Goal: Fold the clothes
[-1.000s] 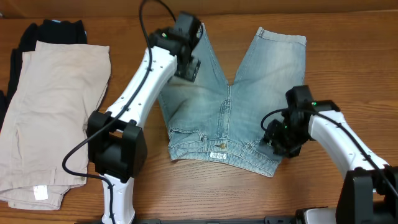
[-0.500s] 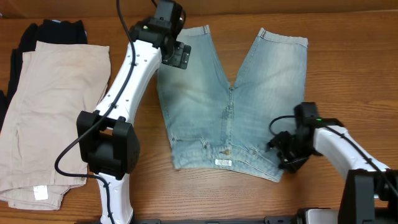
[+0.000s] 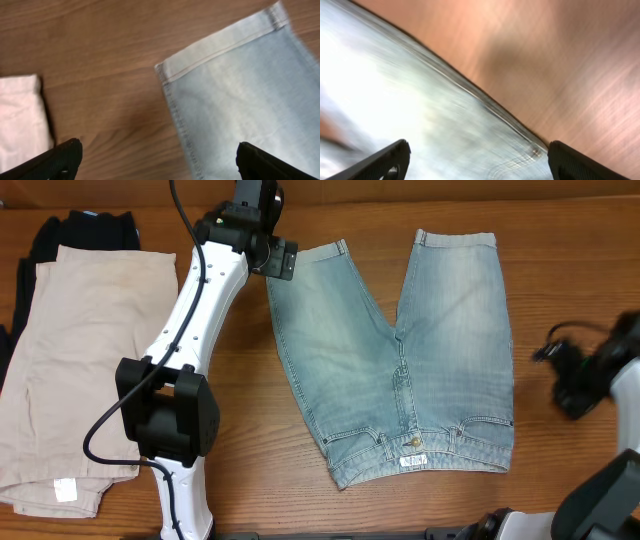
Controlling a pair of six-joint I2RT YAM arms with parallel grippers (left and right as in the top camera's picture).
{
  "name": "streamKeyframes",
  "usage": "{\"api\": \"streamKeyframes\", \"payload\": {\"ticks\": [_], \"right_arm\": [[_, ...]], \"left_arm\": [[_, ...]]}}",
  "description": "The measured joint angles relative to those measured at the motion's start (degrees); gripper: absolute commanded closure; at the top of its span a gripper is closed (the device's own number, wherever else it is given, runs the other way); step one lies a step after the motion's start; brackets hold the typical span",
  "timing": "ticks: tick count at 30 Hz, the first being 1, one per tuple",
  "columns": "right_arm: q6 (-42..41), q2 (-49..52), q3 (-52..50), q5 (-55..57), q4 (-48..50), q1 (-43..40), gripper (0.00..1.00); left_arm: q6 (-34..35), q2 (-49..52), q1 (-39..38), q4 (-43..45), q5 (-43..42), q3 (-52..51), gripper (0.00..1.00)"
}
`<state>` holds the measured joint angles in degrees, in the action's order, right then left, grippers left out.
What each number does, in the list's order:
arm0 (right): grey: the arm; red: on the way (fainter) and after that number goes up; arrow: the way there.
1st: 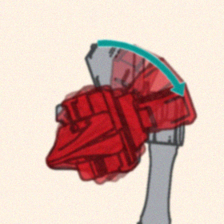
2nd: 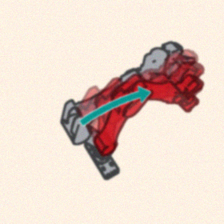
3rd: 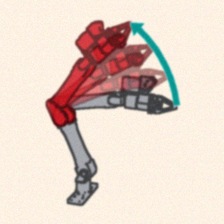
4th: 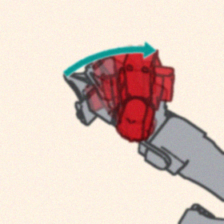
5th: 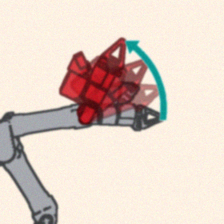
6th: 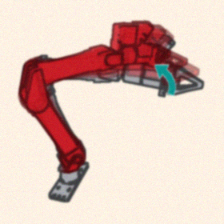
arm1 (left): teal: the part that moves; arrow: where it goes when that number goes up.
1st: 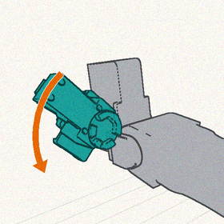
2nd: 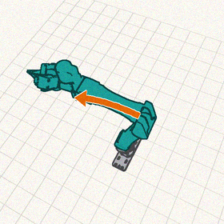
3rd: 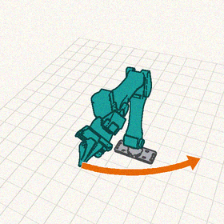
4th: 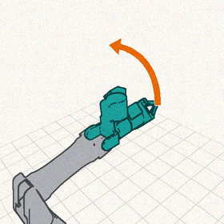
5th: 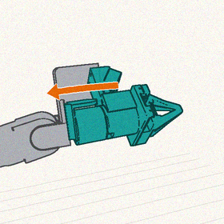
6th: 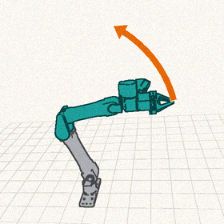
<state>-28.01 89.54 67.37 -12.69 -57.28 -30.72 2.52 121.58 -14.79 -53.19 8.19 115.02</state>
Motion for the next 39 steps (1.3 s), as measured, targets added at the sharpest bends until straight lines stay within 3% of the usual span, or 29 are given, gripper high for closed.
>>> {"api": "streamKeyframes", "payload": {"ticks": [5, 8, 14, 22, 28, 34, 39], "right_arm": [[7.78, -0.44, 14.78, -4.74, -3.41, 3.52, 0.00], [10.91, -0.39, 15.30, -6.25, -4.55, 9.40, 0.00], [13.53, -0.39, 15.30, -6.67, -5.11, 16.76, 0.00], [14.53, -0.39, 15.30, -3.85, -8.59, 17.75, 0.00], [14.58, -0.39, 15.30, -3.39, -9.68, 17.73, 0.00], [15.30, -0.39, 15.30, -3.39, -10.01, 17.73, 0.00], [15.65, -0.33, 11.85, -3.37, -10.03, 17.75, 0.00]], "left_arm": [[-2.47, 1.01, -0.02, 3.65, -4.42, 0.00, 0.03], [-5.81, 4.24, -0.02, 4.66, -7.98, 0.02, 0.11], [-13.99, 12.98, -0.22, 9.94, -13.00, -0.02, 0.10], [-18.08, 18.23, -0.22, 9.27, -15.58, 0.00, 0.05], [-17.40, 18.38, -0.24, 3.15, -13.14, 1.33, 0.00], [-8.11, 18.38, -0.20, -10.86, -7.06, 2.73, 0.00], [-4.68, 18.38, 2.08, -19.37, -6.36, 2.73, 0.00]]}}
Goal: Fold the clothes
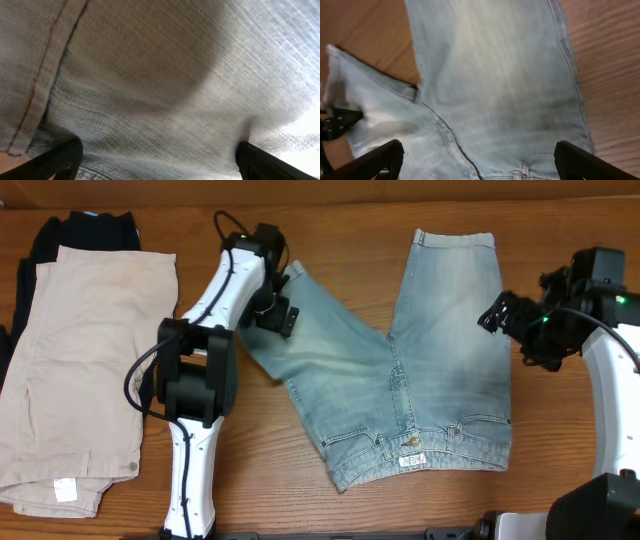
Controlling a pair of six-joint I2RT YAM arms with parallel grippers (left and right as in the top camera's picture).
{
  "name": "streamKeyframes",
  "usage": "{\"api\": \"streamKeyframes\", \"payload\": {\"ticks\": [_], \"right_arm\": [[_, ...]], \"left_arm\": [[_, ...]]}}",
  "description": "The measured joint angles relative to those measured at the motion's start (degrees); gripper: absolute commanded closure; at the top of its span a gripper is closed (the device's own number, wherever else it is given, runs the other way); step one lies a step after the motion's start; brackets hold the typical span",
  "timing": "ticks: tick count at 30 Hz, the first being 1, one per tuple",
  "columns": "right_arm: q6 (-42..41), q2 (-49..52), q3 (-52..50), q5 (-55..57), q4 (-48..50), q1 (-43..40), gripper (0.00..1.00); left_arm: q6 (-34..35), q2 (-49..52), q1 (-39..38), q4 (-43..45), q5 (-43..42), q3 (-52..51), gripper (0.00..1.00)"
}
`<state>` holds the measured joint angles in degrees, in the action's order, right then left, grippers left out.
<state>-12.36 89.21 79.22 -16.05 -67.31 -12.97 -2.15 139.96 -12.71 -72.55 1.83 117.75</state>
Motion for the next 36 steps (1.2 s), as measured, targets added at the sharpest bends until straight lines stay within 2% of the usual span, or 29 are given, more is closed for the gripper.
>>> {"api": "streamKeyframes", "payload": {"ticks": [7, 13, 20, 21, 23, 24, 25, 27, 28, 32, 36], "right_arm": [[-1.38, 0.44, -11.69, 0.24, 0.39, -0.37, 0.00], [-2.86, 0.55, -18.23, 0.37, 1.07, -0.92, 0.00], [-5.68, 0.59, -24.46, 0.63, 6.60, -0.92, 0.01], [-6.36, 0.68, -25.66, 0.90, 7.28, -0.92, 0.06], [-7.85, 0.76, -27.91, 1.46, 8.39, -0.90, 0.22], [-9.11, 0.76, -28.92, 1.70, 9.60, -0.90, 0.35], [-10.64, 0.81, -29.77, 2.62, 11.34, -0.90, 0.54], [-13.68, 0.81, -30.21, 4.35, 12.85, -0.92, 0.70], [-14.82, 0.81, -30.45, 5.14, 13.73, -0.92, 0.72], [-18.47, 0.81, -31.98, 9.46, 16.44, -1.79, 0.73], [-18.91, 0.81, -32.39, 10.51, 22.58, -7.96, 0.70]], "left_arm": [[0.22, 0.00, 3.30, -0.50, 2.29, 1.36, 0.00], [-5.20, 0.42, 1.86, 12.11, 3.63, 13.88, 0.00], [-7.52, 0.42, -3.08, 18.93, 0.07, 18.27, 0.00], [-7.69, 0.42, -3.91, 19.39, -0.26, 19.30, 0.00], [-8.35, 0.42, -5.20, 20.31, -1.01, 21.55, 0.00], [-9.05, 0.42, -5.92, 20.65, -2.23, 22.84, 0.00], [-10.10, 0.42, -6.67, 21.77, -4.39, 23.96, 0.00], [-11.50, 0.42, -7.87, 23.74, -8.31, 24.81, 0.00], [-11.80, 0.42, -8.26, 24.17, -9.49, 24.85, 0.00], [-12.90, 0.46, -10.43, 25.73, -13.14, 24.85, 0.00], [-13.09, 1.79, -11.32, 26.12, -14.27, 24.85, 0.00]]}}
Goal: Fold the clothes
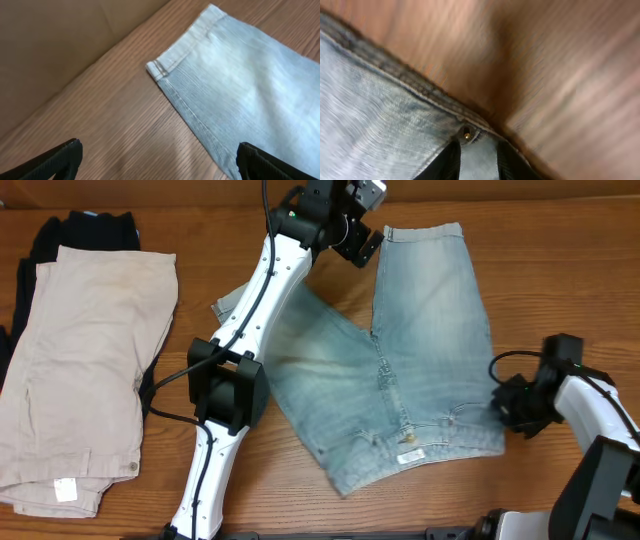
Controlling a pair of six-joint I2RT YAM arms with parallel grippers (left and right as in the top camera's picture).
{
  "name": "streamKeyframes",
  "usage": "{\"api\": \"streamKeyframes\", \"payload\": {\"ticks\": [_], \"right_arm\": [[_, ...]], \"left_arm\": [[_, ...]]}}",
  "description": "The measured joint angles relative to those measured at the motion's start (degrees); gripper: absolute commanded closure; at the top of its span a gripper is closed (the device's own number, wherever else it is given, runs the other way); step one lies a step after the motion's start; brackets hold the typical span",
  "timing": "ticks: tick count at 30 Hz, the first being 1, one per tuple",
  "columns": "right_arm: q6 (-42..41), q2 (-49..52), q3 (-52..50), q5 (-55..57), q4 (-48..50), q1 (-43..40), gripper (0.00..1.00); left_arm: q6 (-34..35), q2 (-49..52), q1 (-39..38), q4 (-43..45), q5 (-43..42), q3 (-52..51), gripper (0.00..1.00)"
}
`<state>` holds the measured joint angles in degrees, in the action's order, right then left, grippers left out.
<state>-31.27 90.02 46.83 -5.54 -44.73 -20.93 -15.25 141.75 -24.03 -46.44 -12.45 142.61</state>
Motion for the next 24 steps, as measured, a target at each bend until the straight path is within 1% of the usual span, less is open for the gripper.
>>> {"api": "streamKeyframes", "payload": {"ticks": [2, 4, 5, 7, 8, 10, 11, 12, 15, 18, 20, 22, 24], "right_arm": [[0.98, 0.00, -0.02, 0.37, 3.50, -3.19, 0.62], [1.99, 0.00, -0.02, 1.29, 6.47, -5.84, 0.49], [2.58, 0.00, -0.02, 1.49, 7.06, -6.38, 0.47], [4.42, 0.00, -0.02, 1.97, 9.44, -7.65, 0.47], [4.96, 0.00, -0.02, 1.95, 10.51, -8.09, 0.44], [5.86, 0.00, -0.02, 1.90, 12.39, -9.57, 0.24], [6.49, 0.00, -0.02, 0.90, 13.77, -10.80, 0.18], [7.65, 0.00, 0.00, -0.76, 14.56, -12.11, 0.14], [9.14, 0.00, 0.09, -3.19, 14.10, -12.44, 0.06], [10.38, 0.00, 0.20, -5.25, 13.53, -12.39, 0.01], [10.80, 0.00, 0.22, -6.43, 13.25, -12.41, 0.00], [10.99, 0.00, 0.22, -7.04, 13.09, -12.39, 0.00], [11.17, 0.00, 0.22, -7.39, 12.96, -12.41, 0.00]], "left_arm": [[0.00, 0.68, 0.02, 0.22, -0.02, 0.00, 0.00], [0.00, 1.33, 0.02, 1.03, -0.15, 0.00, 0.00], [0.00, 1.70, 0.00, 1.66, -0.52, 0.00, 0.00], [0.02, 2.64, -0.04, 3.85, -1.90, 0.00, 0.00], [0.15, 3.13, -0.13, 5.11, -2.45, 0.00, 0.00], [0.98, 4.94, -0.81, 8.59, -4.13, 0.00, 0.00], [1.86, 6.67, -1.66, 11.15, -5.20, 0.00, 0.00], [2.89, 8.83, -3.02, 13.51, -5.92, 0.00, 0.01], [3.54, 12.26, -5.86, 16.57, -6.67, 0.00, 0.03], [3.21, 14.25, -8.11, 18.38, -7.15, 0.00, 0.05], [2.36, 15.30, -9.62, 18.78, -7.43, 0.00, 0.05], [1.29, 15.80, -10.36, 18.62, -7.78, 0.00, 0.07], [0.46, 16.00, -10.32, 17.20, -7.80, 0.00, 0.08]]}}
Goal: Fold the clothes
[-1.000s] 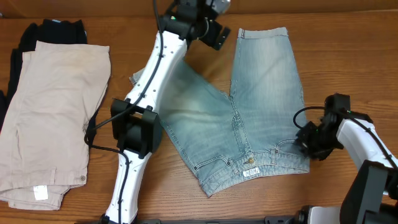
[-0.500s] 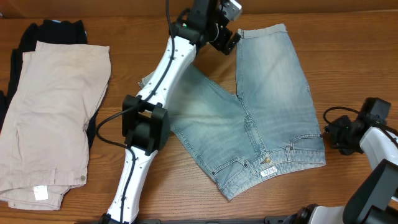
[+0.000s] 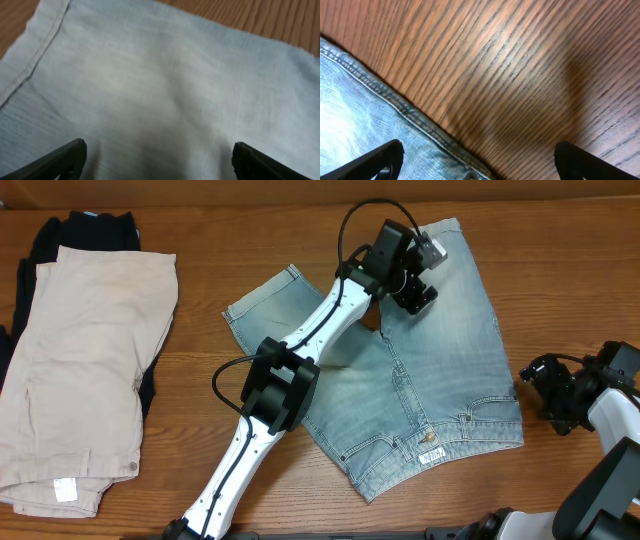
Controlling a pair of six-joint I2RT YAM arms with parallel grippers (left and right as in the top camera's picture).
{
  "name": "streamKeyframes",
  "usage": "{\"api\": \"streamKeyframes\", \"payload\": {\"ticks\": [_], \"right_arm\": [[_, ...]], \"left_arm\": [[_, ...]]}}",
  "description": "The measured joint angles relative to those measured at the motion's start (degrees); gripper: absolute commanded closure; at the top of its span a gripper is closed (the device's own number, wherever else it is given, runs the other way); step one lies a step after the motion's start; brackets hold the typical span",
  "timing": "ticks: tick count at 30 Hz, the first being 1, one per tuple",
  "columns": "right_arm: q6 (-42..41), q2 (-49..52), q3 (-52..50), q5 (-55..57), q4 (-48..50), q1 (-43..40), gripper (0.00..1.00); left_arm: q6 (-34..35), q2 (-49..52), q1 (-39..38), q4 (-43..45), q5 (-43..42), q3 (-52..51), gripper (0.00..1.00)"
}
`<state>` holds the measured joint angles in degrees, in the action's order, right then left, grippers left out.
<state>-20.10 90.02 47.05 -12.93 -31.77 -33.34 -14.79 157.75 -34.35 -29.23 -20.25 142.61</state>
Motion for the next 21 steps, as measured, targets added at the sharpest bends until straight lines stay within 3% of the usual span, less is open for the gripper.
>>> {"api": "streamKeyframes", "payload": {"ticks": [4, 14, 21], "right_arm": [[0.24, 0.00, 0.00, -0.39, -0.44, 0.00, 0.00], [0.37, 0.00, 0.09, -4.85, -1.25, 0.00, 0.00], [0.46, 0.00, 0.11, -8.55, -4.33, 0.94, 0.00]], "left_arm": [[-0.90, 0.02, 1.09, -5.20, 0.92, 0.00, 0.03], [-3.63, -0.42, 3.08, -19.80, 5.44, 1.95, 0.06], [2.86, -2.51, 5.27, -39.47, 18.38, 3.02, 0.00]]}}
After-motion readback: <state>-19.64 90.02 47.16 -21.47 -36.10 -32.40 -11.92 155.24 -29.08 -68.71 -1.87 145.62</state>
